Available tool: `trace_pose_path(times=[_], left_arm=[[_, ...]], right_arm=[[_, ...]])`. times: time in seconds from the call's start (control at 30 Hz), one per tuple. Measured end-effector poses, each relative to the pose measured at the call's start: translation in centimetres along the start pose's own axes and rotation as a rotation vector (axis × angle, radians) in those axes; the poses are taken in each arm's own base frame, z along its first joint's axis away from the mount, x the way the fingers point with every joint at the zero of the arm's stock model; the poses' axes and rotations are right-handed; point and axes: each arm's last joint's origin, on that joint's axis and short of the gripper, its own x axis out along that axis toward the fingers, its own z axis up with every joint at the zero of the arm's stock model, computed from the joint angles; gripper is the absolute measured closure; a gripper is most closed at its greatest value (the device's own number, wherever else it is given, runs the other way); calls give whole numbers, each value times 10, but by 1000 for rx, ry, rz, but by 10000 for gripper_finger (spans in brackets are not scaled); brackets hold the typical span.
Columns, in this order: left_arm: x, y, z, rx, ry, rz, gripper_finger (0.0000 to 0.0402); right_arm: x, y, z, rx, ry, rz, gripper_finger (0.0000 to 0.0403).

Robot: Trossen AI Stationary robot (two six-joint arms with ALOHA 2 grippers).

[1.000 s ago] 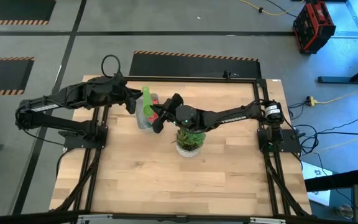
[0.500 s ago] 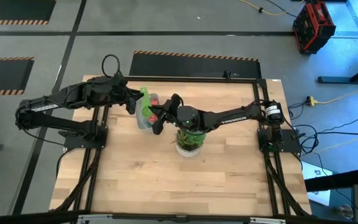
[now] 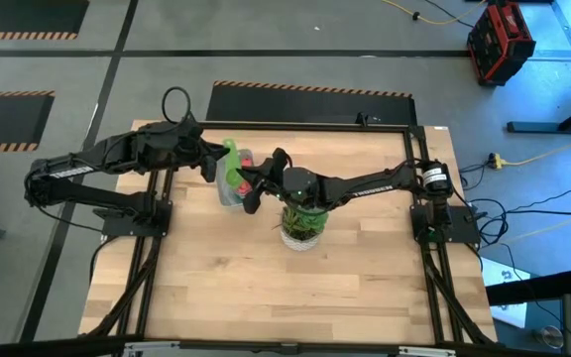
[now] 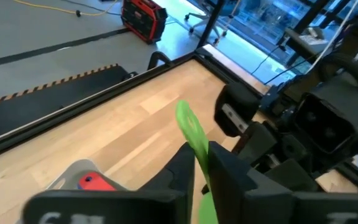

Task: Nest measuring cups in basket
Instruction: Stack the green measuring cup on top of the red measuring cup in the gray bin

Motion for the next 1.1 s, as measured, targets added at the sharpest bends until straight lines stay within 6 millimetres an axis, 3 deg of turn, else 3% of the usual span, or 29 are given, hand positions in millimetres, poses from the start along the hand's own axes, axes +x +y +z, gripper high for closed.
trace_pose_path(times=[0.13,0.67,0.83,1.1], left_arm=[[0,0,0,-6,-2,-6,394],[0,-1,0,18,0,-11,398],[1,0,-1,35,3,9,399],[0,0,-1,28,7,-6,399]], right_arm=[[0,0,0,-2,0,-1,382],[0,0,0,17,0,7,357],[0,2,1,6,9,99,355],[3,-4,1,0,26,133,302]])
